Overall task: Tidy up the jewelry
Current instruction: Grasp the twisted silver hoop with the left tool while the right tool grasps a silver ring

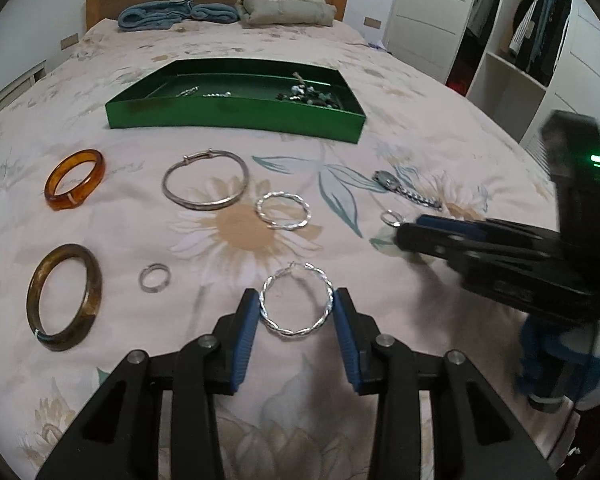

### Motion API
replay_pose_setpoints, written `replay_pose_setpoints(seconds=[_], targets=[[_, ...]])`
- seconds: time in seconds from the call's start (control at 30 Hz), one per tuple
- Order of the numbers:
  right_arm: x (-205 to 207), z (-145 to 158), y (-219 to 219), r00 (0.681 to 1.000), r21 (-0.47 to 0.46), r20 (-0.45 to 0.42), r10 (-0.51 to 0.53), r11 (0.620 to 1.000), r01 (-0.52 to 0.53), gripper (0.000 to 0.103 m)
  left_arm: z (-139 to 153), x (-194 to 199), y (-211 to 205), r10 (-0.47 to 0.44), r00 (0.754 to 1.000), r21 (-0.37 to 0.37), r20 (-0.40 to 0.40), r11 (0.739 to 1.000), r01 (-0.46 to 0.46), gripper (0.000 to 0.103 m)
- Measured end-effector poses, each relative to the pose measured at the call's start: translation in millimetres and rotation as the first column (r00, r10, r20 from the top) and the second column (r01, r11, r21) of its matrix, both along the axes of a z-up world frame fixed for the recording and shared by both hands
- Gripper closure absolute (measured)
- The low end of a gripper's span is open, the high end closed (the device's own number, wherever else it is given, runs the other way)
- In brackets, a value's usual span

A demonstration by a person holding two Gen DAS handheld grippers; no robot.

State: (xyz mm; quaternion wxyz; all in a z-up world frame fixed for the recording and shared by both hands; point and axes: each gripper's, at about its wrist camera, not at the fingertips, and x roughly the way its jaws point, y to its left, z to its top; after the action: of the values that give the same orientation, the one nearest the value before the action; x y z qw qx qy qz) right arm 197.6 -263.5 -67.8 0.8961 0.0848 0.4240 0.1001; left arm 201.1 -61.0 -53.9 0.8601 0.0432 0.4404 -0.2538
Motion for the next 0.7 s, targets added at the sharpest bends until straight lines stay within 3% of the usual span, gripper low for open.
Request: replay_pose_setpoints(seconds=[0.2, 0.5, 0.7], targets=[[20, -9, 13, 0.999, -0.068, -0.016, 0.029, 0.997, -0.03, 0.084, 1, 8, 10, 0.013, 1.0, -0.047, -0.015, 0.999, -0.014, 0.067], [16, -5, 10, 0.999, -0.063, 0.012, 0.048, 0.997, -0.047, 0.084, 5, 19, 13, 0.021, 0.999, -0.095, -0.025, 0.995, -0.023, 0.067], [28, 19, 3, 0.997, -0.019, 0.07, 0.038, 0.999, -0.037, 0.084, 23, 48, 16, 0.029, 1.0, -0.114, -0.012, 0.993, -0.03, 0.067]])
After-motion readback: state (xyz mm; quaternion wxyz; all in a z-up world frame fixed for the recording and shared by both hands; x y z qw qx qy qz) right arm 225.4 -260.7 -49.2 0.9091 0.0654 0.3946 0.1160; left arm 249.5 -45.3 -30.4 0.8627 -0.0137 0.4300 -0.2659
